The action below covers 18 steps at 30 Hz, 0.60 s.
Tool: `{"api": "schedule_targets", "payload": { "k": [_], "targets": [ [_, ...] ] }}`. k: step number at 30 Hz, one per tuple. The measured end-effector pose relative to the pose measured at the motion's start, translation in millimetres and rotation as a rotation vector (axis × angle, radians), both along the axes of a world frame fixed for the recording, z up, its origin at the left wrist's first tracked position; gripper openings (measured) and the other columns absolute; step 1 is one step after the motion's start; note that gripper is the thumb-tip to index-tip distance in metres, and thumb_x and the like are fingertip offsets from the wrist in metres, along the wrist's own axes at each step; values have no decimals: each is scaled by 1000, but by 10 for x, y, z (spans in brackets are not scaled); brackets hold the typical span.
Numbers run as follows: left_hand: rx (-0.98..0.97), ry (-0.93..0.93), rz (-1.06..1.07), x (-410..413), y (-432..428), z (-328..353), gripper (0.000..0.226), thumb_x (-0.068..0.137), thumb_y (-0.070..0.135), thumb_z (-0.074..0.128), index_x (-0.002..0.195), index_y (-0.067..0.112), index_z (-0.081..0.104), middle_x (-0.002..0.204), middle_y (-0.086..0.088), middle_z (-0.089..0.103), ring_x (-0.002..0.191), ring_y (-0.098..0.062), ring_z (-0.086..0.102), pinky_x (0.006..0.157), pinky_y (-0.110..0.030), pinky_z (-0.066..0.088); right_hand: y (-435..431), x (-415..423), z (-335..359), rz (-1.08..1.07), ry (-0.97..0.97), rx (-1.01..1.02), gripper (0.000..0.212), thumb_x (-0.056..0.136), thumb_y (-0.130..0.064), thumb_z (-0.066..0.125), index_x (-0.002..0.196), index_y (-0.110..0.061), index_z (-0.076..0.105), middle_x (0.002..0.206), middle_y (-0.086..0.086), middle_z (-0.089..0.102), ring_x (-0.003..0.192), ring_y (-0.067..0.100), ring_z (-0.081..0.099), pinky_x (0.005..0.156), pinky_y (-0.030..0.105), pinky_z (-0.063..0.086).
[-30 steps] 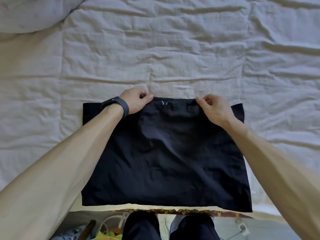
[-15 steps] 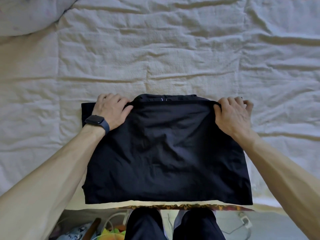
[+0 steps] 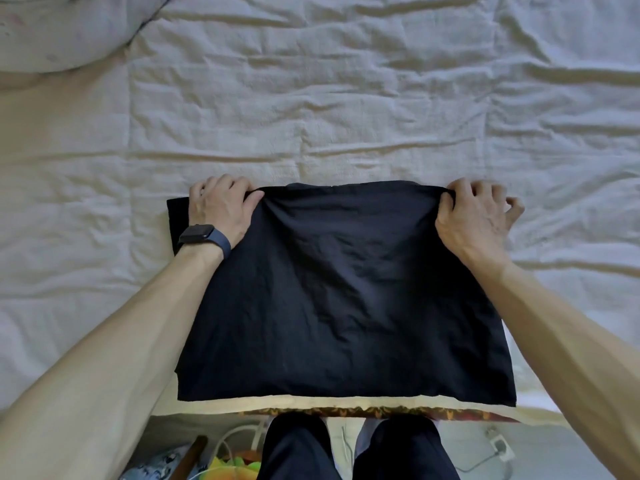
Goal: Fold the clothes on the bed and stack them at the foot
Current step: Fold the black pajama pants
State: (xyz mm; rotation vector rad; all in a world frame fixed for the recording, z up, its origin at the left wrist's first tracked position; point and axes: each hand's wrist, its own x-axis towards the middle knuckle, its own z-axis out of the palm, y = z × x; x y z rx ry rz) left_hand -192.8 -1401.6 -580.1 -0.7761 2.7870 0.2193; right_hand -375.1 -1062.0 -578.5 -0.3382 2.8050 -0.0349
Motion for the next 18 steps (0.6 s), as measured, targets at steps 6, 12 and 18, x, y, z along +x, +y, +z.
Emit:
{"api": "schedule_targets", "payload": {
  "k": [6,12,18],
  "targets": [
    [-23,-3,-91,224,-202,18,25,99,40,53,109,21,66,110,-4,64,109,-30,54,98,-44,26,17,21,0,-39,14,17,24,99,-26,43,116,-16,56,134,11,51,132,33,35,110,55,21],
    [-58,10,-20,11,-232,97,26,90,17,56,114,19,66,112,-9,62,110,-34,53,103,-46,27,-260,603,141,129,18,-175,54,97,-27,51,148,-17,39,166,7,24,154,27,16,119,57,14],
    [45,100,-24,309,991,161,66,89,31,53,152,17,39,162,-9,30,150,-29,25,120,-56,15,-416,1616,51,355,-42,-201,57,101,-36,49,155,-20,40,168,5,25,157,22,17,121,56,17]
  ]
}}
